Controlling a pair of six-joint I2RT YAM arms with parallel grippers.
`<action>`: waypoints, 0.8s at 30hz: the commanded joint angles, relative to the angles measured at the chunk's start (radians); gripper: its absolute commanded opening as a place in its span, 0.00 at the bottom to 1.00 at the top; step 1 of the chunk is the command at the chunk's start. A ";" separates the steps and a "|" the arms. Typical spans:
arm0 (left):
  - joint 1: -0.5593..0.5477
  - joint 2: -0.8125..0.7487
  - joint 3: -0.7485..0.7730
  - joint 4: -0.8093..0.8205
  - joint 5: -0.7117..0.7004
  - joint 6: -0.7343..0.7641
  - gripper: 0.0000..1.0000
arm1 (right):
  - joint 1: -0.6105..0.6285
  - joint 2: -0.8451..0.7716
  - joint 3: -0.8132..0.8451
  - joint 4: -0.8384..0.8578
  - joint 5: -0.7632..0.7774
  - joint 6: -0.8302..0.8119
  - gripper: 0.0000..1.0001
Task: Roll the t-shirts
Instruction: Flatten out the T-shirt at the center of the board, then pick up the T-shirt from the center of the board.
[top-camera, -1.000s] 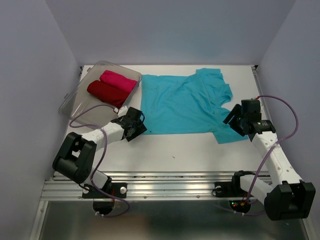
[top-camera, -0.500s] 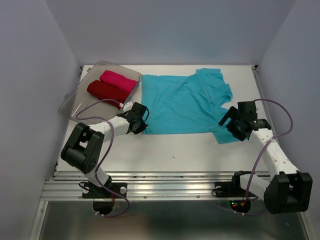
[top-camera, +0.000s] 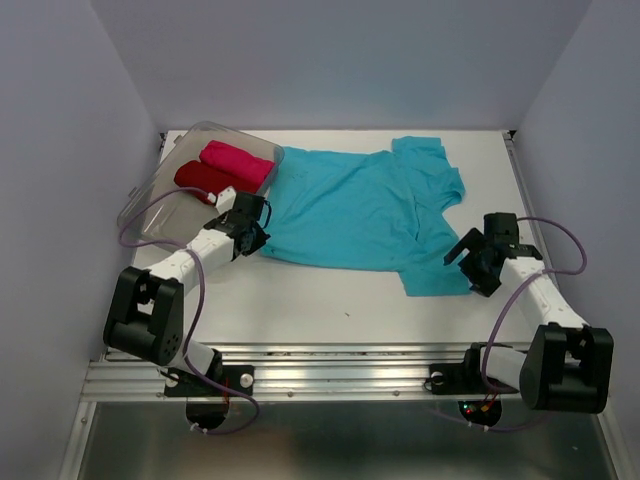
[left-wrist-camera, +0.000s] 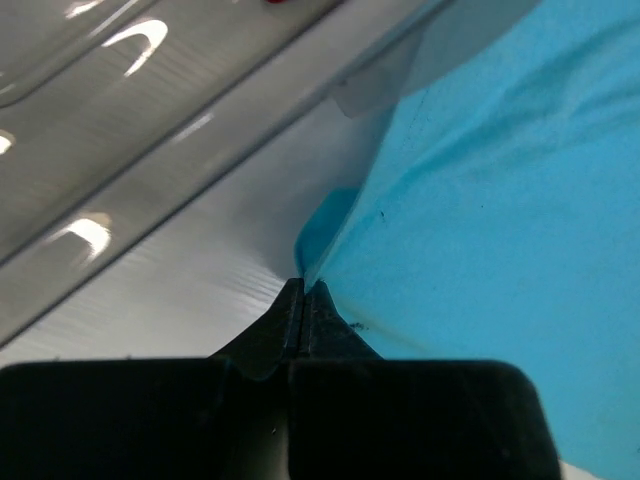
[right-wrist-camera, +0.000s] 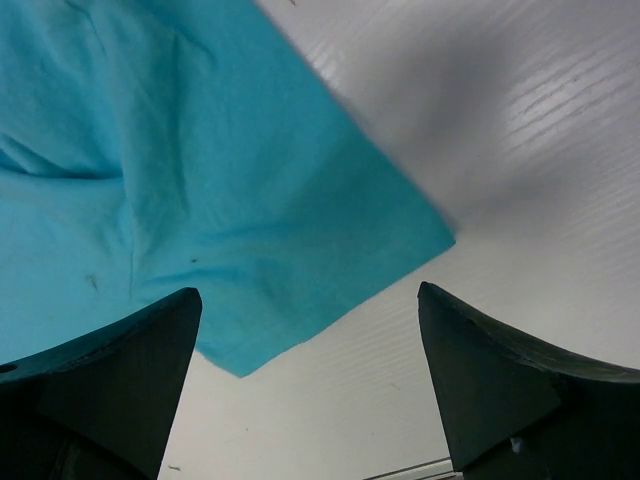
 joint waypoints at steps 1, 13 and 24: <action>0.030 -0.008 0.003 -0.014 -0.014 0.048 0.00 | -0.003 -0.006 -0.065 0.059 -0.021 0.036 0.94; 0.033 0.029 0.029 -0.005 0.018 0.063 0.00 | -0.003 0.043 -0.172 0.200 -0.044 0.109 0.80; 0.038 0.035 0.057 -0.020 0.015 0.069 0.00 | -0.003 0.175 -0.149 0.338 -0.084 0.164 0.48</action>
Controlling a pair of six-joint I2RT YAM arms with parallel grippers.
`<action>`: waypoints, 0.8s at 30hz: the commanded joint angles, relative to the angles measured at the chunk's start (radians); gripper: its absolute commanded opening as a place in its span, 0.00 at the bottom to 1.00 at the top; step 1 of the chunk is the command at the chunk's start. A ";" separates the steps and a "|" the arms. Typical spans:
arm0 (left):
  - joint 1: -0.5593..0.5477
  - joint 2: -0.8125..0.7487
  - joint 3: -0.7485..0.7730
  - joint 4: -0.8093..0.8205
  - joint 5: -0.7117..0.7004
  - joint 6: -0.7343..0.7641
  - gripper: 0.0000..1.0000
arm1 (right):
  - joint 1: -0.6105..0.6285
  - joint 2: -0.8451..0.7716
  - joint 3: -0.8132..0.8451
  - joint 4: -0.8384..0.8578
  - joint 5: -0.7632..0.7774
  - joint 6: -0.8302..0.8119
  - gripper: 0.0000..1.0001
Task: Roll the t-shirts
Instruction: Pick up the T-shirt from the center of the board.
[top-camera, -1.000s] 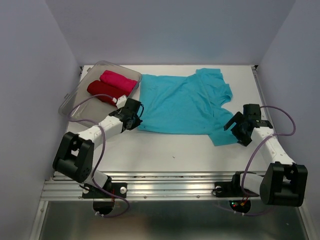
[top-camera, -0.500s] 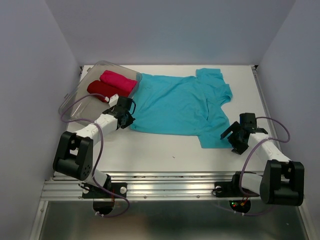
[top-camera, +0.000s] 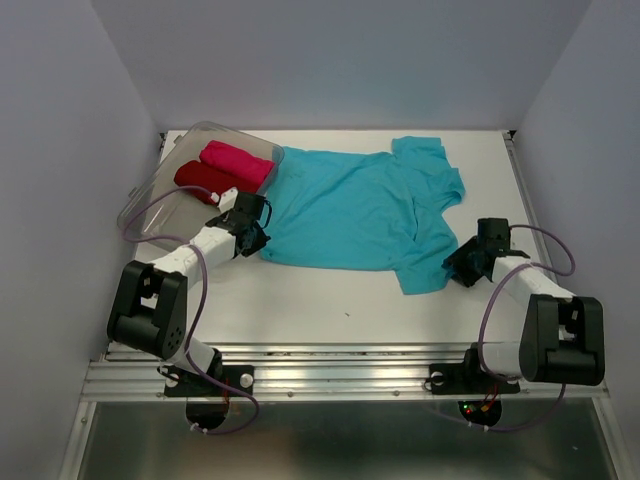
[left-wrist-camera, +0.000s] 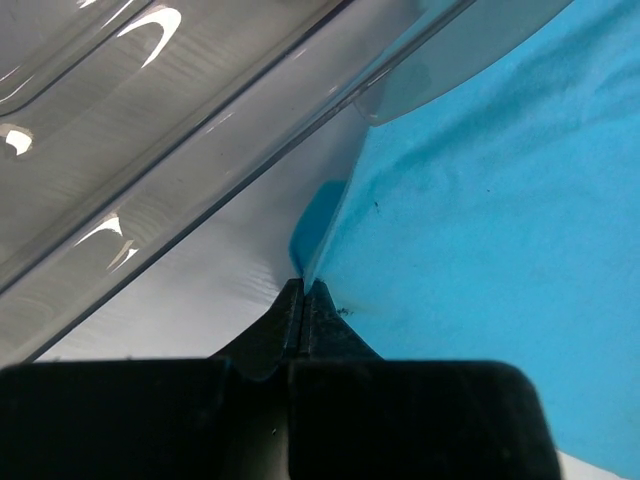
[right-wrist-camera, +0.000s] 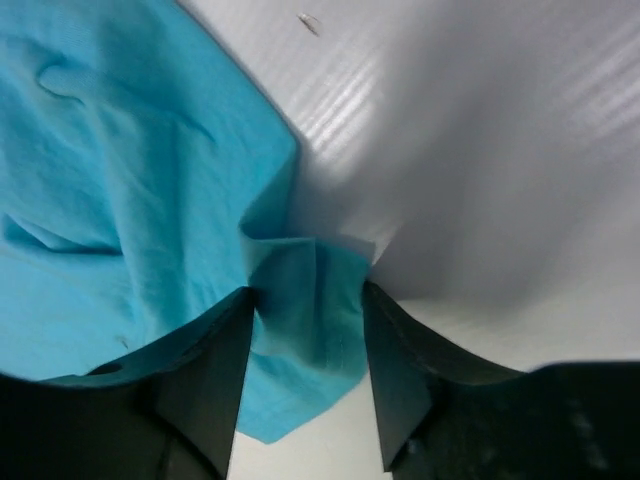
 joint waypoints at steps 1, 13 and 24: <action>0.004 -0.004 0.054 -0.014 -0.011 0.016 0.00 | -0.003 0.047 -0.026 0.048 -0.021 0.036 0.46; 0.003 -0.003 0.060 -0.013 0.010 0.028 0.00 | -0.003 -0.062 -0.017 0.014 -0.019 0.052 0.01; 0.003 -0.075 0.296 -0.123 0.137 0.140 0.00 | -0.003 -0.186 0.402 -0.120 0.086 0.001 0.01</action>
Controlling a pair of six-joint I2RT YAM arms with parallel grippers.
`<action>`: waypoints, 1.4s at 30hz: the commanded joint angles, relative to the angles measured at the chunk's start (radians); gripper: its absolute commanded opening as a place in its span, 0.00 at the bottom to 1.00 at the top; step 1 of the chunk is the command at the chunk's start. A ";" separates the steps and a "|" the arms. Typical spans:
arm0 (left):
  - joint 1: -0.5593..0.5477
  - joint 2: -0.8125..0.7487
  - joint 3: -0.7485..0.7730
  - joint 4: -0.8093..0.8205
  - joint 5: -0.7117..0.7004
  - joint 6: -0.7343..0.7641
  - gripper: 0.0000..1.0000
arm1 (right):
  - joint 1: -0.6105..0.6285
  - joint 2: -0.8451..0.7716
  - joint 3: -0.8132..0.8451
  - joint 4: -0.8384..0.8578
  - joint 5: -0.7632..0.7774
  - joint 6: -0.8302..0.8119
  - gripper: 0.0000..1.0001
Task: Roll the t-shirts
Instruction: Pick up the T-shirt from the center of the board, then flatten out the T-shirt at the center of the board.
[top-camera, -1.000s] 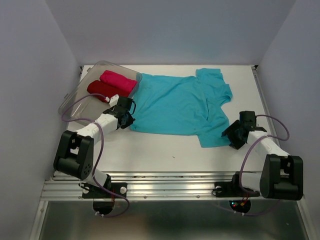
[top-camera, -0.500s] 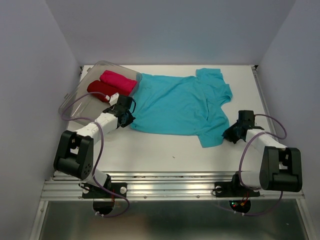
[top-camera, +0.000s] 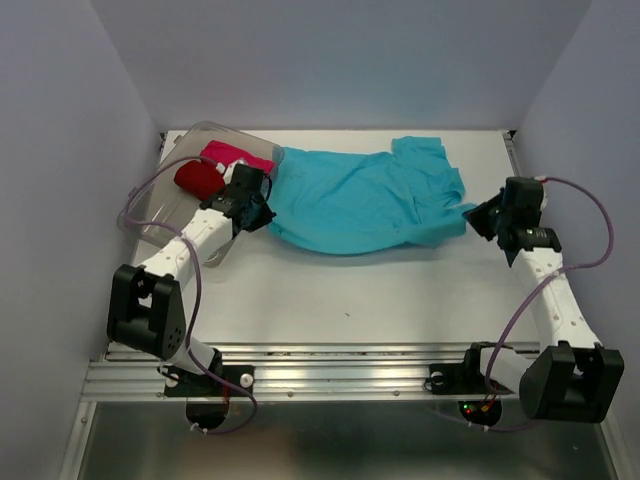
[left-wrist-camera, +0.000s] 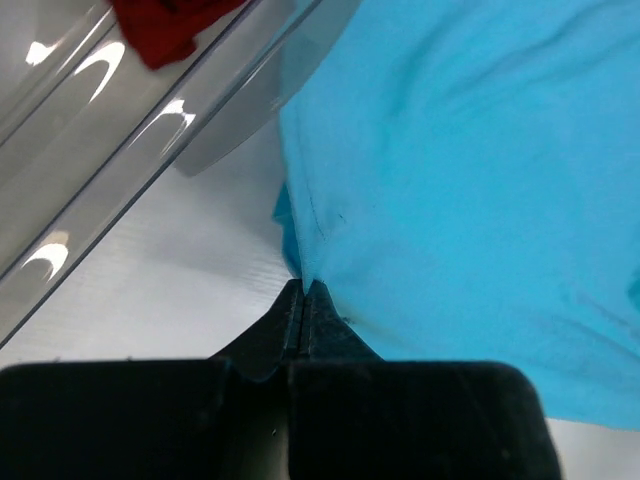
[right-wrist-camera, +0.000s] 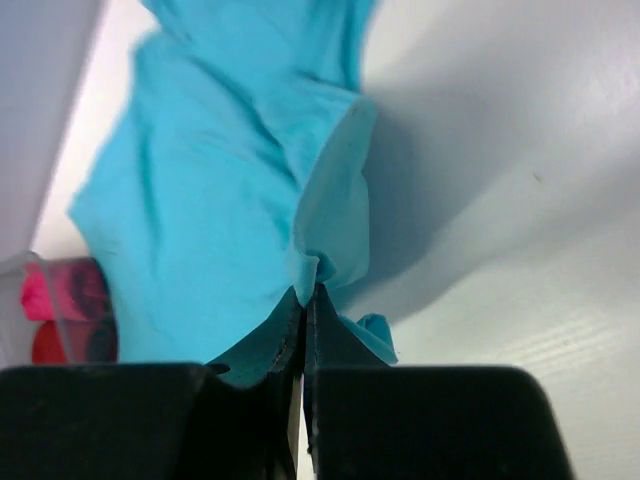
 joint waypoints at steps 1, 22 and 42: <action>0.003 -0.084 0.183 -0.053 0.043 0.075 0.00 | -0.003 0.003 0.250 -0.046 0.108 -0.061 0.01; 0.003 -0.273 0.829 -0.121 0.366 0.266 0.00 | -0.012 -0.010 1.148 -0.150 0.426 -0.359 0.01; 0.003 -0.392 0.608 -0.129 0.512 0.178 0.00 | -0.012 -0.048 1.131 -0.172 0.504 -0.501 0.01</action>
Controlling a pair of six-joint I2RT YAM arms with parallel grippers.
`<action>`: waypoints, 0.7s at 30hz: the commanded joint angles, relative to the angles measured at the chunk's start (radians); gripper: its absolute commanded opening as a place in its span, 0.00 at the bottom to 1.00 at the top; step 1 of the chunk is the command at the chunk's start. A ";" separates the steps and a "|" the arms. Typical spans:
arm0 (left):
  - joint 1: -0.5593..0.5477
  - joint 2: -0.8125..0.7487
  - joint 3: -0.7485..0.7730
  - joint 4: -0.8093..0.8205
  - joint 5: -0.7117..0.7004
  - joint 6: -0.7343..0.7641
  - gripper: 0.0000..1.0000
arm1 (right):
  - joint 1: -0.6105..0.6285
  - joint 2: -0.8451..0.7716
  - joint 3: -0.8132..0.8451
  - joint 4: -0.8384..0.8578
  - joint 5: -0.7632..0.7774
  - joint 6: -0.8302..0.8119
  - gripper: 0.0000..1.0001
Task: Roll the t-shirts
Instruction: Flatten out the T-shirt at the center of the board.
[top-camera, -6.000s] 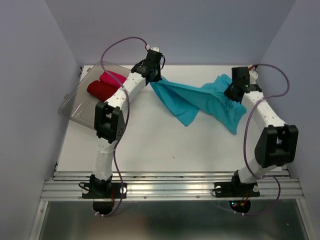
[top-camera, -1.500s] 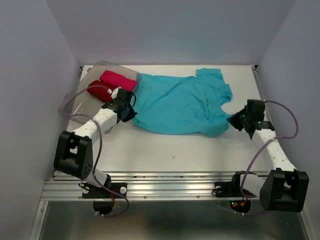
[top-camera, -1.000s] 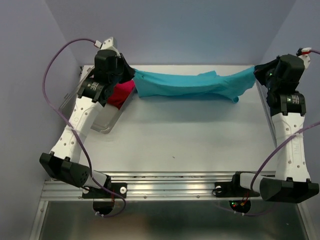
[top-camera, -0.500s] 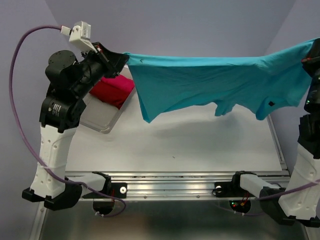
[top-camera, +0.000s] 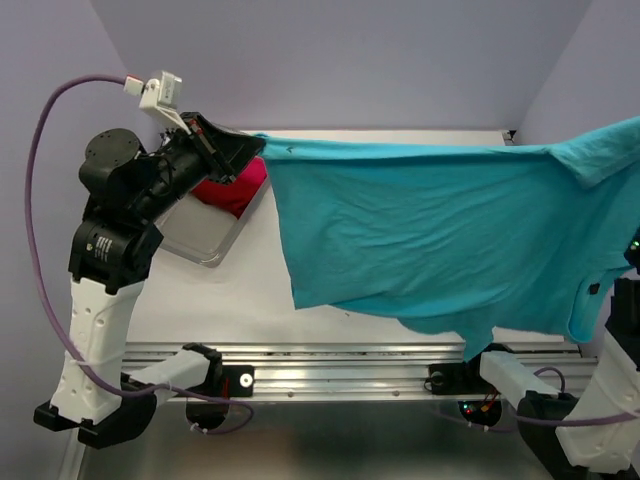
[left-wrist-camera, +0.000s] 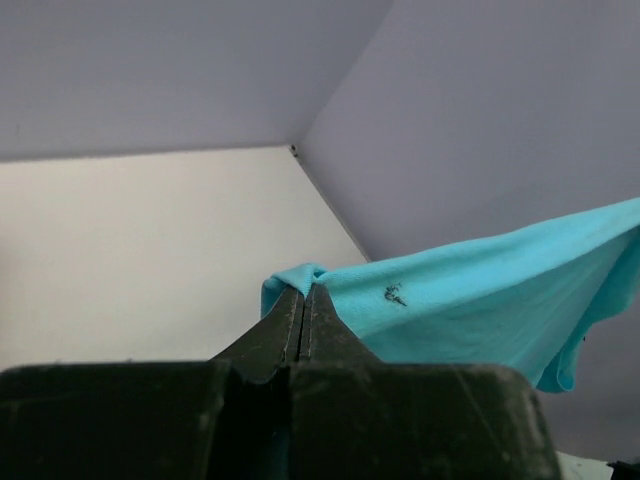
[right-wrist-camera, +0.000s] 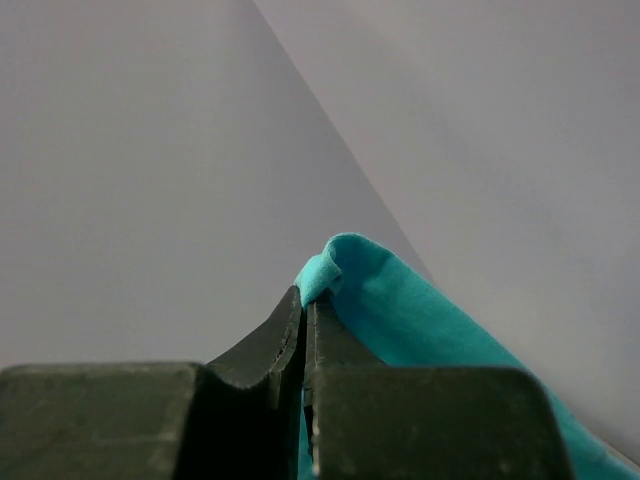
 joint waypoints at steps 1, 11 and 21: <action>0.003 0.011 -0.148 0.032 -0.012 -0.030 0.00 | -0.010 0.072 -0.161 -0.002 0.006 -0.051 0.01; 0.011 0.258 -0.517 0.231 -0.081 -0.060 0.00 | -0.010 0.308 -0.628 0.229 -0.186 -0.048 0.01; 0.052 0.604 -0.394 0.221 -0.133 -0.028 0.00 | -0.010 0.790 -0.510 0.444 -0.317 -0.023 0.01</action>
